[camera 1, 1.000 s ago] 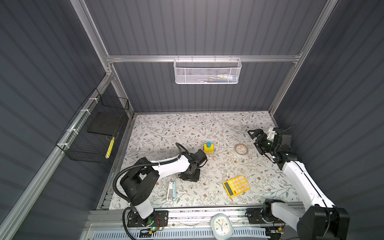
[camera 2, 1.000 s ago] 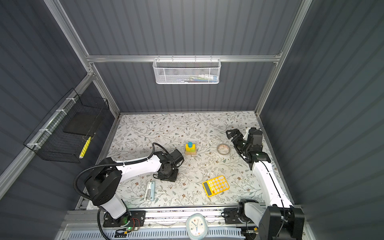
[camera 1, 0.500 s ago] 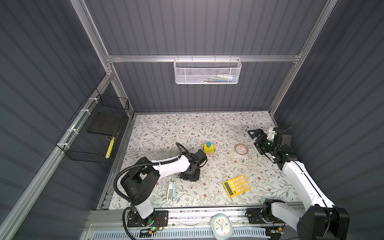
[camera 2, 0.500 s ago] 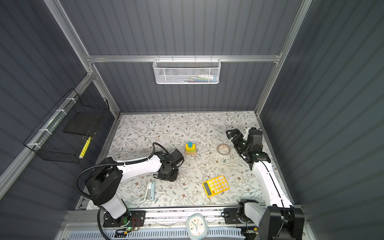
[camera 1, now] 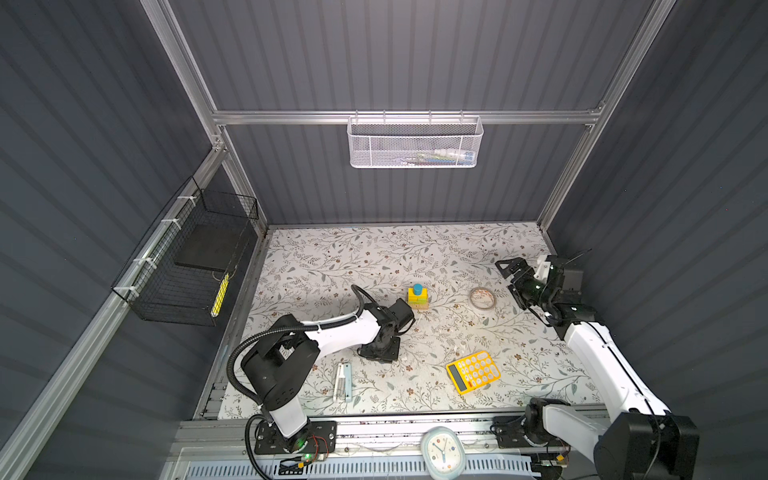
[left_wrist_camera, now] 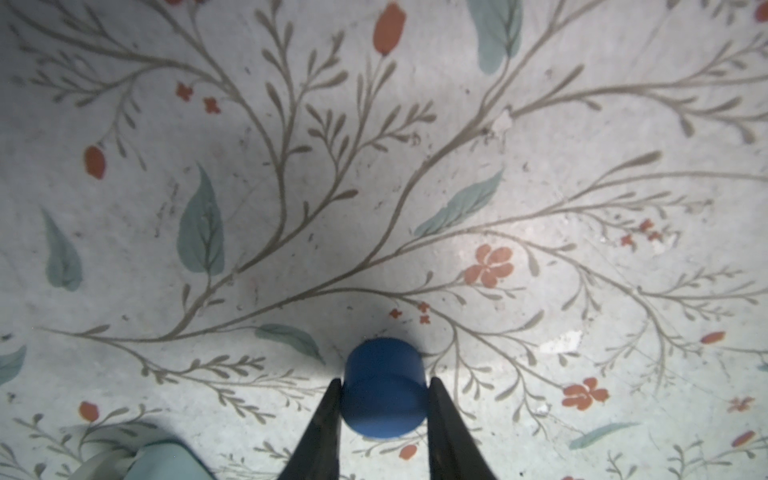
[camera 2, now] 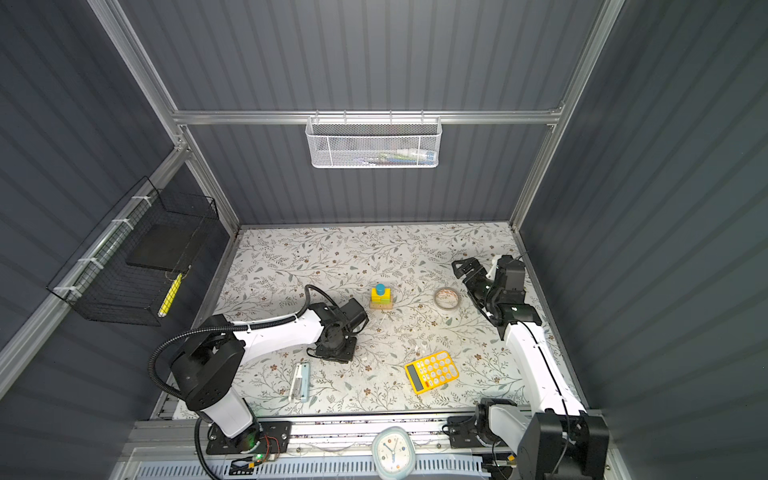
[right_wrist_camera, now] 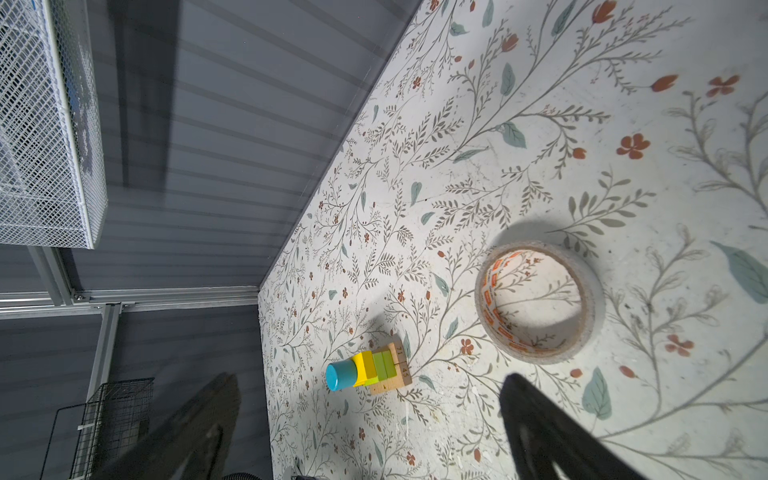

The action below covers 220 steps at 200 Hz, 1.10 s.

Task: Build the wood block tower
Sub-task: 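Close the left gripper on the blue cylinder, then lift the blue cylinder with the left gripper and carry it toward the tower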

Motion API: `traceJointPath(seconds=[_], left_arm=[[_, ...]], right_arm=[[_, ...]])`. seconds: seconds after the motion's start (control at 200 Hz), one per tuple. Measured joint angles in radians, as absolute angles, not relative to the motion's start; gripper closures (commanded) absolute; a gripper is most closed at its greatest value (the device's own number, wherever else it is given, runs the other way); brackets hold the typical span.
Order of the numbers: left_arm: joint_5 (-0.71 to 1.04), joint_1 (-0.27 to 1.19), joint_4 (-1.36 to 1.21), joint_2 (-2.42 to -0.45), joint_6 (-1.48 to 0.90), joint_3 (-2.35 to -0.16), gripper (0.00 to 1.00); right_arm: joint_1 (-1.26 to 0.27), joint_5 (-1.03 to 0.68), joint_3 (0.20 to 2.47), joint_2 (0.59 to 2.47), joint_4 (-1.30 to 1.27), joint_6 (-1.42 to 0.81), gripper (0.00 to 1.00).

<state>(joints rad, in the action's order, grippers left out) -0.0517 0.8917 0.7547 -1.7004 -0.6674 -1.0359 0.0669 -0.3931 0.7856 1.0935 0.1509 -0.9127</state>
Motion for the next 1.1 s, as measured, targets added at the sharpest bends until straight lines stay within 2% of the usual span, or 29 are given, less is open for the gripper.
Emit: traceJointPath(seconds=[0.58, 1.1], left_arm=[[-0.064, 0.892, 0.796, -1.700, -0.665, -1.100, 0.77], [-0.080, 0.892, 0.905, -1.711, -0.621, -1.276, 0.77]], right_arm=[[0.067, -0.393, 0.785, 1.093, 0.150, -0.913, 0.01], [0.067, -0.400, 0.785, 1.126, 0.131, -0.916, 0.01]])
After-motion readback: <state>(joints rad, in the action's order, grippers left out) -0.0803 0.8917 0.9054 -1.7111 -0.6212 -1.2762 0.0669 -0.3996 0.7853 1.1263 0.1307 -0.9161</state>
